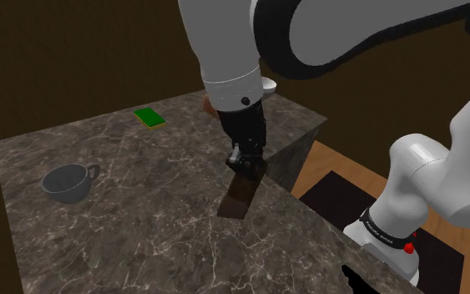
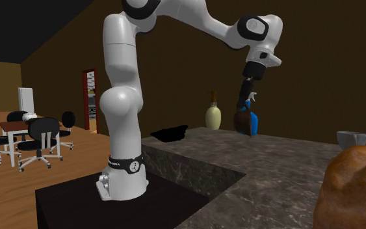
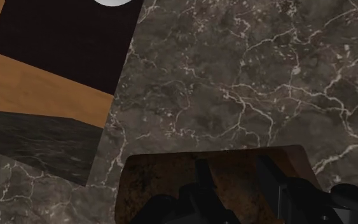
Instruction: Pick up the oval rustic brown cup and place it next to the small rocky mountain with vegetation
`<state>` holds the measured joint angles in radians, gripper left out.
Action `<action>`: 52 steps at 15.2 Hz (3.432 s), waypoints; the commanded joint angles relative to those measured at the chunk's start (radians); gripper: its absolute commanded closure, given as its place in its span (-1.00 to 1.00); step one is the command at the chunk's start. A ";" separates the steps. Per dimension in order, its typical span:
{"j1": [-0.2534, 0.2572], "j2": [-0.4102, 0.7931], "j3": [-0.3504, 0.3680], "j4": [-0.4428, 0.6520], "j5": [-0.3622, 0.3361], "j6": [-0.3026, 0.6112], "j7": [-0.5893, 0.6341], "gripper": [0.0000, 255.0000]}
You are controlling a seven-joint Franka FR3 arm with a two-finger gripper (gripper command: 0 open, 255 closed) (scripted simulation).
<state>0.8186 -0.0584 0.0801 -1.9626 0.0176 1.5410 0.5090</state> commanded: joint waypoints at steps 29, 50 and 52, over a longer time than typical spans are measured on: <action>0.194 0.183 0.191 0.044 0.097 0.164 0.357 1.00; 0.201 0.200 0.183 -0.101 0.099 0.325 0.340 -1.00; 0.200 0.183 0.182 -0.118 0.102 0.326 0.335 -1.00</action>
<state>1.0196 0.0717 0.2626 -2.0500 0.1173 1.8694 0.8490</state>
